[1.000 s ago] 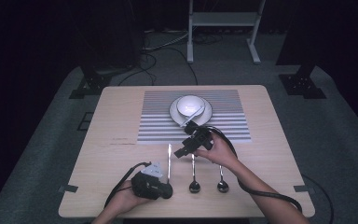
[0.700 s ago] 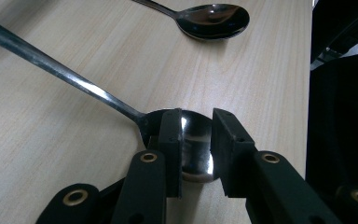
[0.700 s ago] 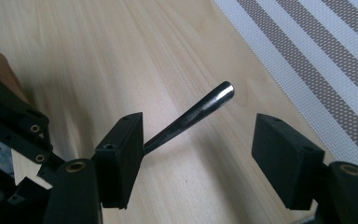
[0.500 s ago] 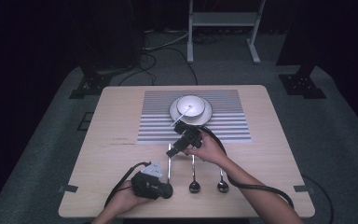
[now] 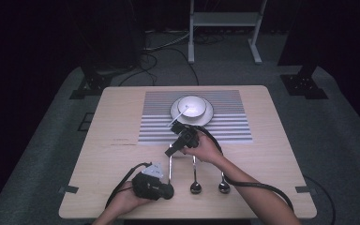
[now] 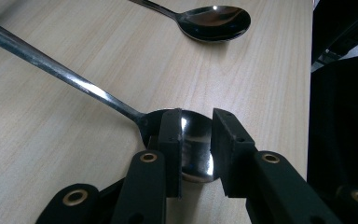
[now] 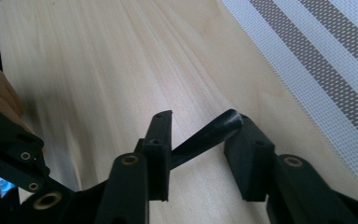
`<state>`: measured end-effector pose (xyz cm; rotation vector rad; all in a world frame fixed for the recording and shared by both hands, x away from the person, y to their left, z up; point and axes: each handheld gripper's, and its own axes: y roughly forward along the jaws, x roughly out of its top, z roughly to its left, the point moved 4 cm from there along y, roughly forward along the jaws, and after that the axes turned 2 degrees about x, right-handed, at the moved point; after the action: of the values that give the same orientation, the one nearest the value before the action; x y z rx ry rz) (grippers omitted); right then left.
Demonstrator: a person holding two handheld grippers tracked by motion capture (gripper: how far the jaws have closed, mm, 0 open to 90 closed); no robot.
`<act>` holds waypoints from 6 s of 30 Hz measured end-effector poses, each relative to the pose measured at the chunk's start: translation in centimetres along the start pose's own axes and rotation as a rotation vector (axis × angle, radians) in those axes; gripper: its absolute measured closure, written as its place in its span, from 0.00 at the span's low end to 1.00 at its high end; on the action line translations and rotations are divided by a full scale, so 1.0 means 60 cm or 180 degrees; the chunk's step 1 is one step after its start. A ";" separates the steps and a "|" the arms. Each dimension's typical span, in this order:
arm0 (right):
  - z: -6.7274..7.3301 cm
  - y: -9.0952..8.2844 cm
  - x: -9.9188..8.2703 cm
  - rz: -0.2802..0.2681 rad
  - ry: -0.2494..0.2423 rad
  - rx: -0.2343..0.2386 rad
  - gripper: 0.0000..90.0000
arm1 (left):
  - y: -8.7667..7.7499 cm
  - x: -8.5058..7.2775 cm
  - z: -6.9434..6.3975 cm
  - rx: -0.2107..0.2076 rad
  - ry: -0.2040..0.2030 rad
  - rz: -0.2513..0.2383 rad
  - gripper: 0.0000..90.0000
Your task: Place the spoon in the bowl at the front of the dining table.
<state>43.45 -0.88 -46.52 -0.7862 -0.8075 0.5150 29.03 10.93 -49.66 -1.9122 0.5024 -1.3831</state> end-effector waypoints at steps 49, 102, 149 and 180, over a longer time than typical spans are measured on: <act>0.013 -0.182 0.091 -0.0652 0.0245 -0.0038 0.98 | -0.112 -0.026 0.090 0.0926 -0.0756 -0.0569 0.09; -0.072 -0.265 0.127 -0.1131 0.0637 -0.0398 0.98 | -0.117 -0.033 0.102 0.1024 -0.0793 -0.0570 0.09; -0.142 -0.346 0.158 -0.1532 0.1016 -0.0868 0.98 | -0.121 -0.033 0.102 0.1027 -0.0791 -0.0635 0.09; -0.201 -0.327 0.145 -0.1415 0.1227 -0.1288 0.98 | -0.118 -0.031 0.100 0.1020 -0.0785 -0.0621 0.09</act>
<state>60.44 -12.09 -32.69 -1.0022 -0.7019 -0.2039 33.32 18.83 -46.70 -1.8645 -0.0264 -1.2359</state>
